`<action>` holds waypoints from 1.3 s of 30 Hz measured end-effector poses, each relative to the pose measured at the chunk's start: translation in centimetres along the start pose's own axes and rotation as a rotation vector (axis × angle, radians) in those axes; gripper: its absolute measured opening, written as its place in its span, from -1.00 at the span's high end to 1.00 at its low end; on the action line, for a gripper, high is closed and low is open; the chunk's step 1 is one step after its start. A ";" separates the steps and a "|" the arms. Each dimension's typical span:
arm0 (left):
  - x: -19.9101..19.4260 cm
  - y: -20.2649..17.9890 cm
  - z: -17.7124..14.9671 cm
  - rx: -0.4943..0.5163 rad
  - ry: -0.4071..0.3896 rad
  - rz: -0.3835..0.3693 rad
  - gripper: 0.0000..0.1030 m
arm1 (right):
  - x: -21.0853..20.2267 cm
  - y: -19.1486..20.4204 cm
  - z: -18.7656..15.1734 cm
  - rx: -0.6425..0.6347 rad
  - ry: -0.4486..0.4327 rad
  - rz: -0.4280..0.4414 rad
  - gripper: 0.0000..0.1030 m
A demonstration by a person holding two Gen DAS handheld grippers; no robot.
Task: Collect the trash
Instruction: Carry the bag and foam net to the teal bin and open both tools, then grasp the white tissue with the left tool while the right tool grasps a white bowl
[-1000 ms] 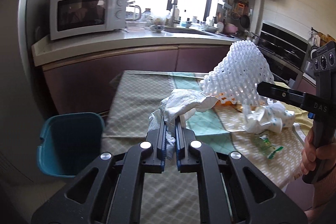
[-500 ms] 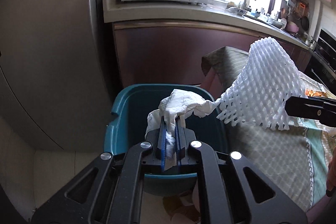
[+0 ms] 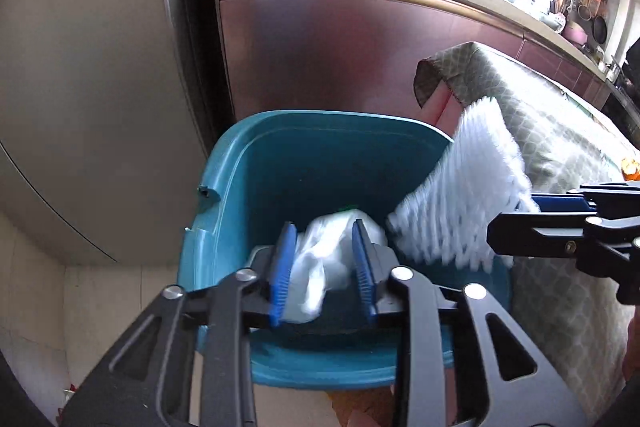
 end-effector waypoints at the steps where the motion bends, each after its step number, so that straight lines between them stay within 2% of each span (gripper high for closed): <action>1: 0.3 -0.1 0.2 0.003 0.007 -0.005 0.39 | 0.0 0.2 0.1 0.000 0.000 0.004 0.43; 4: 0.5 -0.4 0.1 0.007 0.007 0.002 0.39 | -0.6 0.6 -0.1 -0.006 -0.014 -0.002 0.27; 8: -0.9 -1.0 -0.4 -0.008 -0.022 -0.019 0.39 | -2.7 0.2 -0.8 0.009 -0.042 0.010 0.26; 9: -2.0 -1.5 -1.9 -0.010 -0.035 -0.021 0.39 | -3.3 -0.3 -1.0 0.010 -0.054 0.008 0.26; 11: -3.4 -2.1 -2.0 -0.015 -0.058 -0.040 0.39 | -4.6 -1.1 -1.6 0.006 -0.090 0.018 0.26; 14: -5.9 -3.4 -1.3 -0.012 -0.106 -0.085 0.37 | -8.2 -1.5 -2.6 -0.017 -0.162 0.018 0.14; 18: -9.7 -6.6 -0.5 0.020 -0.181 -0.171 0.25 | -14.1 -2.6 -5.2 -0.034 -0.257 -0.013 0.03; 24: -14.3 -13.6 -0.4 0.114 -0.243 -0.337 0.09 | -22.8 -5.7 -10.6 0.014 -0.382 -0.113 -0.04; 27: -16.1 -18.0 -0.9 0.172 -0.244 -0.429 0.03 | -26.5 -7.8 -13.8 0.063 -0.422 -0.213 -0.04; 34: -17.2 -28.5 -3.7 0.288 -0.166 -0.595 -0.03 | -33.3 -14.1 -20.1 0.235 -0.487 -0.364 -0.05; 39: -16.4 -34.4 -6.0 0.334 -0.101 -0.649 -0.03 | -35.2 -18.2 -23.8 0.359 -0.509 -0.412 -0.05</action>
Point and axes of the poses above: each gripper's, at about its wrist camera, not at the fingertips, and x roughly the way its jaws point, y to its left, z to its top, the point moved 4 cm from there along x, roughly the way its jaws point, and after that the axes turned 6 degrees about -y, right-handed, at the moved point
